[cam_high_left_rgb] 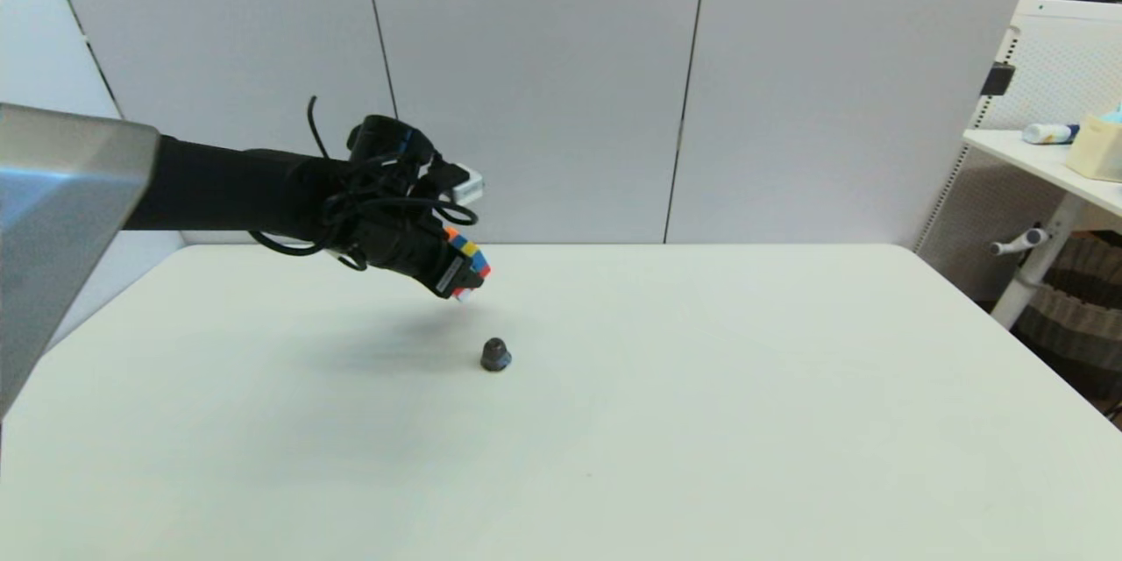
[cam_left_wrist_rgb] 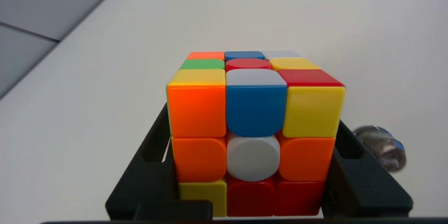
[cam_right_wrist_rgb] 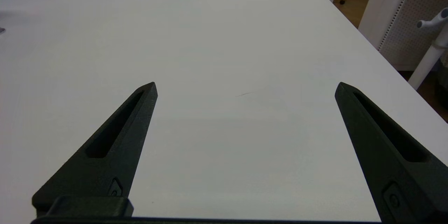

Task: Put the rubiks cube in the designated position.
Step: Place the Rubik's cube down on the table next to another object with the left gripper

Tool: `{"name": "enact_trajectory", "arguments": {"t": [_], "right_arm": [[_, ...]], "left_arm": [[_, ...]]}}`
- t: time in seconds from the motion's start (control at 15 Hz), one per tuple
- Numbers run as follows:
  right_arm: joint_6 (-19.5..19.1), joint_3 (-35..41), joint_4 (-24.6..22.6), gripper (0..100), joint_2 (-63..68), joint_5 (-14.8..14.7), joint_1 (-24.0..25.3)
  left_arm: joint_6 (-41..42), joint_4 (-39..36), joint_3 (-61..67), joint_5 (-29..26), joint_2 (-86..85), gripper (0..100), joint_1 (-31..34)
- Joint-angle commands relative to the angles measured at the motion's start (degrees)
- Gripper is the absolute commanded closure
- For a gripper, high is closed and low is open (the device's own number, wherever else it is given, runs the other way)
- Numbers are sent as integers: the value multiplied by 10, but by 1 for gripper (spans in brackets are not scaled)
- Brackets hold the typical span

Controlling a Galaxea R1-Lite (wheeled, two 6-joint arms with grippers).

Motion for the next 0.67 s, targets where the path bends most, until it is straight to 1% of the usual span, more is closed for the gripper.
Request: {"name": "enact_trajectory", "arguments": {"t": [0.07,0.53,0.6,0.67], "right_arm": [[0,0,0,0,1,0,0],[0,0,0,0,1,0,-1],[0,0,0,0,1,0,0],[0,0,0,0,1,0,0]], "left_arm": [[1,1,-3,-2,36,100,-10],[-4,3,-31,-3,50,100,-20],[-5,4,-34,-3,54,0,-20],[-4,4,-37,-4,56,0,-20]]}}
